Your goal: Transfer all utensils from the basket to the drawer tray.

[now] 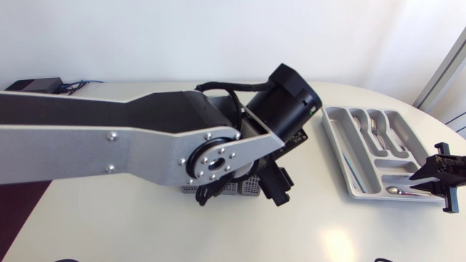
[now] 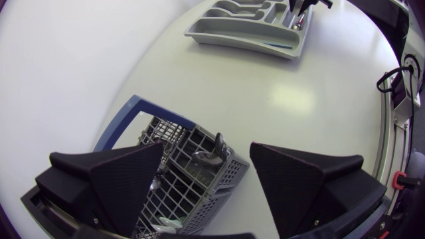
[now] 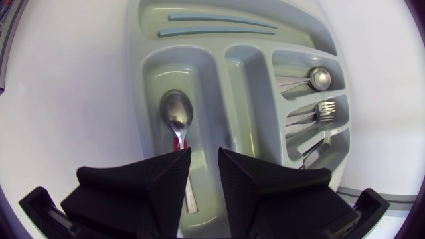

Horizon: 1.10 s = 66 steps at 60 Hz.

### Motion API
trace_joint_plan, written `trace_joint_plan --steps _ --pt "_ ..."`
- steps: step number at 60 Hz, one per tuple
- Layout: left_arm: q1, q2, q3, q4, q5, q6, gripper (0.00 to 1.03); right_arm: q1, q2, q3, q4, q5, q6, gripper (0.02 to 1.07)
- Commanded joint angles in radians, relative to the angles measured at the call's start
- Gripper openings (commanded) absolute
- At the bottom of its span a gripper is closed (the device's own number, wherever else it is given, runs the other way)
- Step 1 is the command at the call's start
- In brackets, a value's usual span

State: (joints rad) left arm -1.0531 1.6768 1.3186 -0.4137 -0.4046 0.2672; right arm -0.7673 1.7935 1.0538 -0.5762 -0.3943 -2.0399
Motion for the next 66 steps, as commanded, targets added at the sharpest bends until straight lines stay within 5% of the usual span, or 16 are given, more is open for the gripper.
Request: trace_joint_plan --steps 1,36,66 --pt "-0.028 0.024 -0.015 -0.011 -0.034 0.018 0.79 -0.007 -0.046 -0.014 -0.001 -0.025 0.023 0.52" --pt "-0.091 0.149 0.037 0.001 -0.246 0.058 0.46 0.003 -0.293 -0.183 -0.013 -0.189 0.147 0.58" --pt "-0.084 0.127 0.036 0.055 -0.252 0.056 0.07 0.036 -0.372 -0.236 -0.013 -0.189 0.178 0.61"
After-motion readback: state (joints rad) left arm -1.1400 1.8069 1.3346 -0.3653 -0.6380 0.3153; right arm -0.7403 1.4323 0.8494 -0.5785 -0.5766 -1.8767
